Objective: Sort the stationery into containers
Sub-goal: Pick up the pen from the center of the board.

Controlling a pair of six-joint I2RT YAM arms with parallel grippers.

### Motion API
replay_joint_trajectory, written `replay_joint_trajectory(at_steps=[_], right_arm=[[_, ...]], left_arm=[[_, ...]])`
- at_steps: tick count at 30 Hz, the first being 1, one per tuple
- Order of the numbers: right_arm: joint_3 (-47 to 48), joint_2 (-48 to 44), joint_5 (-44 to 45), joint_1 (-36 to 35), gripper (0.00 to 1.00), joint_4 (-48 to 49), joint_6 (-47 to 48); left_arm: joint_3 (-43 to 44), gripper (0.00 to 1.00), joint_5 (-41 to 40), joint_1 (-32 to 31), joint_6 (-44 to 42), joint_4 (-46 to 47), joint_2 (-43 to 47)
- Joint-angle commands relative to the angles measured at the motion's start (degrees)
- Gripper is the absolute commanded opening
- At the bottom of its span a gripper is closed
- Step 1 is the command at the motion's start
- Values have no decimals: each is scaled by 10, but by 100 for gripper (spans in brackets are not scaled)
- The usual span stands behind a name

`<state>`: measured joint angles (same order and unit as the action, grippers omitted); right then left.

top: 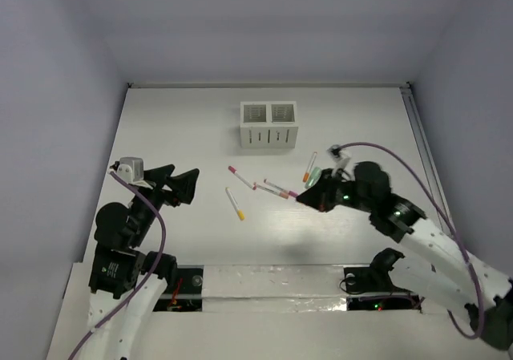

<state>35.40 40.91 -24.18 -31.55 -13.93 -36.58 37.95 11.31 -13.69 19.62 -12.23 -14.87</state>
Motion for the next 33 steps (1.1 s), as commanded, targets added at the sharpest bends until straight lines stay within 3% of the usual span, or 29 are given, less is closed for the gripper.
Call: replay_joint_trajectory(at_steps=[1, 3, 6, 9, 11, 12, 13, 14, 15, 18, 19, 21, 22, 23, 26, 33], right_arm=[[87, 140, 210, -183, 1, 61, 26], [135, 213, 304, -241, 7, 55, 42], [239, 346, 360, -307, 40, 30, 83], [310, 444, 413, -323, 45, 22, 100], [332, 479, 420, -329, 20, 15, 107], [348, 506, 431, -329, 8, 14, 107], [353, 516, 435, -329, 0, 15, 112], [357, 526, 440, -329, 0, 15, 115], [362, 544, 447, -329, 0, 14, 118], [386, 576, 455, -329, 0, 2, 130], [408, 603, 457, -329, 6, -6, 135], [429, 631, 452, -329, 23, -22, 142], [439, 645, 447, -329, 41, -26, 147], [456, 670, 442, -329, 49, -28, 149], [487, 714, 447, -329, 51, -32, 153], [571, 811, 484, -316, 49, -76, 188]], left_arm=[[-2, 74, 21, 5, -6, 28, -9], [-3, 74, 18, 5, -5, 29, -2], [-3, 69, 12, 10, -5, 27, 15], [-4, 60, 1, 10, -4, 25, 30], [-4, 43, -15, 10, 0, 21, 46], [-3, 22, -29, 10, 2, 17, 49], [-3, 13, -38, 10, 4, 15, 51], [-3, 3, -44, 10, 6, 12, 49], [-3, 0, -52, 10, 7, 11, 49], [-3, 0, -62, 10, 9, 7, 40], [-2, 0, -65, 10, 9, 7, 39], [-2, 0, -67, 10, 11, 5, 35], [-2, 10, -70, 10, 12, 5, 34], [-1, 15, -72, 10, 12, 3, 36], [0, 28, -86, 10, 17, -2, 42], [4, 34, -108, 10, 23, -10, 47]])
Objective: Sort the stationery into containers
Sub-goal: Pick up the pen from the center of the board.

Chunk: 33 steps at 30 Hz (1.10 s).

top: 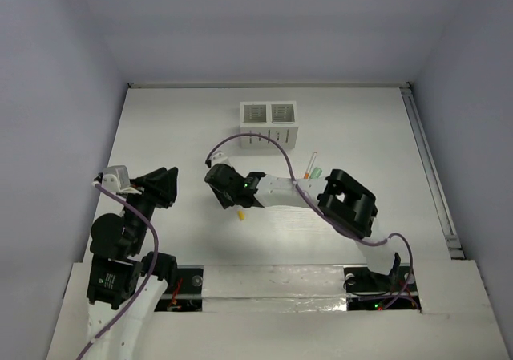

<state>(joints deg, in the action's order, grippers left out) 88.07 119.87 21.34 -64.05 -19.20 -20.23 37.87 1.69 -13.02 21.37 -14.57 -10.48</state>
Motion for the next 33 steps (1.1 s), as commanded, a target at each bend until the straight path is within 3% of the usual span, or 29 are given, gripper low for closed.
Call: replay_joint_trajectory(at_steps=[1, 10, 12, 17, 21, 26, 33], right_arm=[[47, 26, 29, 9, 49, -25, 26], [50, 62, 12, 15, 36, -26, 12], [48, 66, 13, 15, 30, -31, 9], [33, 54, 12, 15, 7, -30, 4], [12, -3, 13, 15, 0, 0, -1], [25, -75, 34, 21, 0, 14, 15], [43, -173, 26, 107, 0, 67, 25]], left_arm=[[5, 35, -12, 4, 5, 14, 5], [3, 35, -7, 4, 5, 16, 8], [4, 36, -6, 4, 4, 16, 10], [2, 47, -4, 4, 5, 17, 15], [4, 56, -6, 4, 5, 16, 17], [3, 56, -4, 4, 5, 17, 21], [1, 56, 5, 4, 5, 20, 27]])
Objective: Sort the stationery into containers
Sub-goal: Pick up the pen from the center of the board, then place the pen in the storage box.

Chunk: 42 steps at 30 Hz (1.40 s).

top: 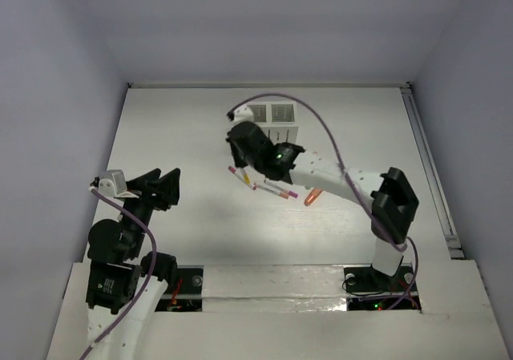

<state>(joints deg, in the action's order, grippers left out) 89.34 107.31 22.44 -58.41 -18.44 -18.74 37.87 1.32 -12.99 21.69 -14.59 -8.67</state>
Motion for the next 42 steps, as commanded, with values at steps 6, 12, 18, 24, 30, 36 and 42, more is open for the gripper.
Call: replay_joint_trajectory(at_steps=[6, 12, 18, 24, 30, 36, 42], right_arm=[[101, -29, 45, 129, 0, 121, 20], [219, 76, 103, 162, 0, 175, 79], [240, 128, 74, 182, 0, 250, 109], [182, 137, 67, 182, 0, 349, 154], [189, 168, 50, 182, 0, 384, 216], [103, 150, 34, 182, 0, 440, 193], [59, 140, 26, 182, 15, 473, 168]], left_arm=[[-2, 57, 16, -2, 0, 25, 19], [-2, 56, 21, -12, -2, 28, 8], [0, 56, 9, -39, -1, 25, -18], [31, 53, 33, -54, -2, 39, -115], [20, 53, 50, -60, -13, 73, -150], [33, 53, 54, -77, -26, 71, -178], [66, 53, 38, -99, -32, 72, -193]])
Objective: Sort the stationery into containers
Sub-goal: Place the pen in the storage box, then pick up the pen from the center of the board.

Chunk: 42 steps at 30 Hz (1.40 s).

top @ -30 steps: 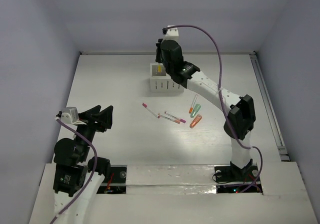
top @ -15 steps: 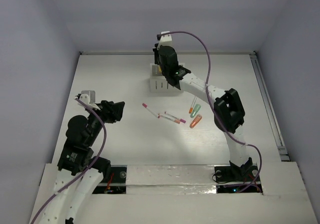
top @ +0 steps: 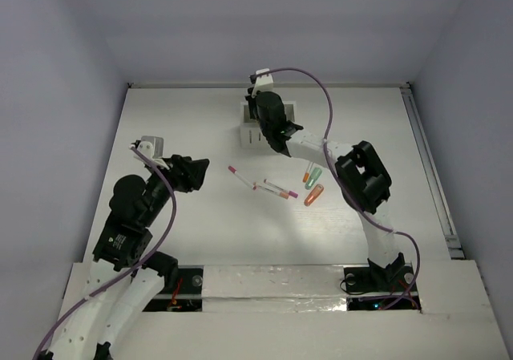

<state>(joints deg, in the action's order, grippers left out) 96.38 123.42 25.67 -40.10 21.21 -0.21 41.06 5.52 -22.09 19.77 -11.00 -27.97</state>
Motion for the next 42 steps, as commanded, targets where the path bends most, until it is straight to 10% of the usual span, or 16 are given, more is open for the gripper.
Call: replay_joint_trajectory(at_steps=[1, 5, 7, 10, 13, 14, 22, 27, 42], right_arm=[[-17, -26, -8, -2, 20, 80, -19], [-44, -74, -20, -2, 72, 80, -36], [-65, -117, -37, -2, 75, 70, -49], [-94, -178, -90, -2, 73, 30, -82], [-163, -224, -167, -2, 5, -17, -131], [-201, -249, -214, -8, 0, -28, -150], [-207, -204, -289, -96, 1, -221, -109], [-196, -151, -267, -110, 60, -246, -98], [-109, -25, -149, -127, 55, -290, -51]], left_arm=[[28, 53, -9, -8, -14, 53, 1], [9, 52, -13, -13, -17, 63, -9], [10, 52, -27, -13, -22, 58, -13], [15, 51, -48, -13, -26, 53, -16], [17, 46, -50, -13, -30, 49, -19], [18, 42, -56, -13, -31, 49, -18], [21, 1, -103, -13, -32, 41, -34], [23, 3, -113, -13, -32, 34, -33], [20, 16, -93, -13, -36, 41, -24]])
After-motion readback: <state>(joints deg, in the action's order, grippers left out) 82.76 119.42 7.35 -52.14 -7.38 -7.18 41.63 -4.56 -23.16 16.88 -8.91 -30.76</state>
